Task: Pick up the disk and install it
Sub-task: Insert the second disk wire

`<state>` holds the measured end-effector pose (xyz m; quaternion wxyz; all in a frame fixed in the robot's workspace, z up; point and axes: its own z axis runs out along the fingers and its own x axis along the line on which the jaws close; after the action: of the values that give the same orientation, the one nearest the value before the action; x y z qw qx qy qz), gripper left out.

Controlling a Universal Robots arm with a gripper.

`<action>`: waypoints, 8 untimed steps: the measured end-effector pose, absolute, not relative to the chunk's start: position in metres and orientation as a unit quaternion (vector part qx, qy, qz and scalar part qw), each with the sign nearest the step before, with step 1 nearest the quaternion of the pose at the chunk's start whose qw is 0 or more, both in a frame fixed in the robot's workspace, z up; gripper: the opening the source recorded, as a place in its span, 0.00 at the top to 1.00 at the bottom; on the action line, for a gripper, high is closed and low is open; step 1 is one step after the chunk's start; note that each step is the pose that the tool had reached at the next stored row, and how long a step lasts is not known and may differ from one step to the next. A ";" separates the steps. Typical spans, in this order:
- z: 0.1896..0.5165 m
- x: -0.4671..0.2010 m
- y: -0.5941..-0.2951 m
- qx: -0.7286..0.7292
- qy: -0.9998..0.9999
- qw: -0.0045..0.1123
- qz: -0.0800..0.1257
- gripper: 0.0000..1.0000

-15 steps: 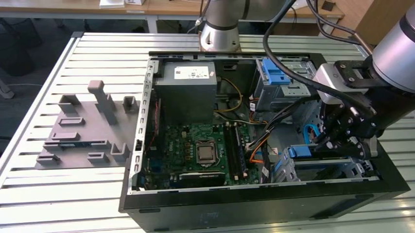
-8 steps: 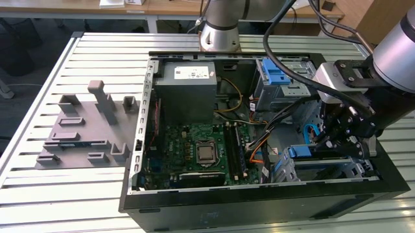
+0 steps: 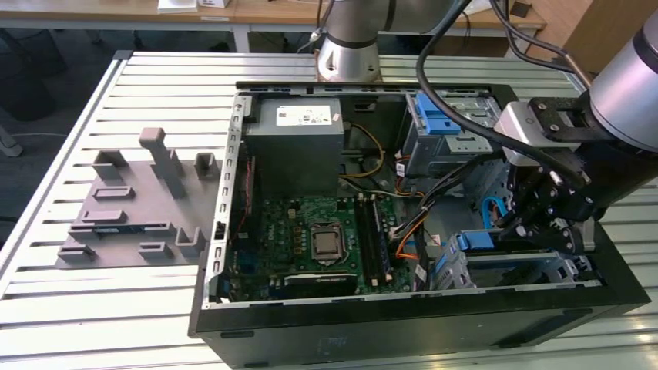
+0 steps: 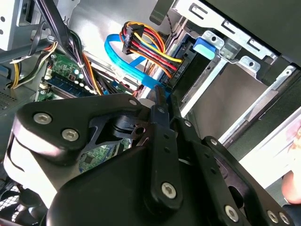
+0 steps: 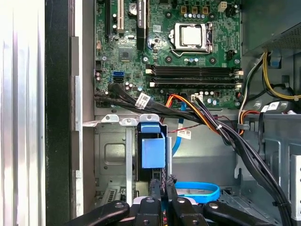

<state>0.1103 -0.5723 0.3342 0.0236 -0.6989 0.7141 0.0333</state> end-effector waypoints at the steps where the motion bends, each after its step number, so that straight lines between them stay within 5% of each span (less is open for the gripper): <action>1: 0.334 0.110 -0.572 -0.699 0.714 0.024 0.033 0.84; 8: 0.332 0.110 -0.573 -0.699 0.714 0.024 0.033 0.84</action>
<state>0.1103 -0.5735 0.3315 0.0236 -0.6988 0.7141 0.0333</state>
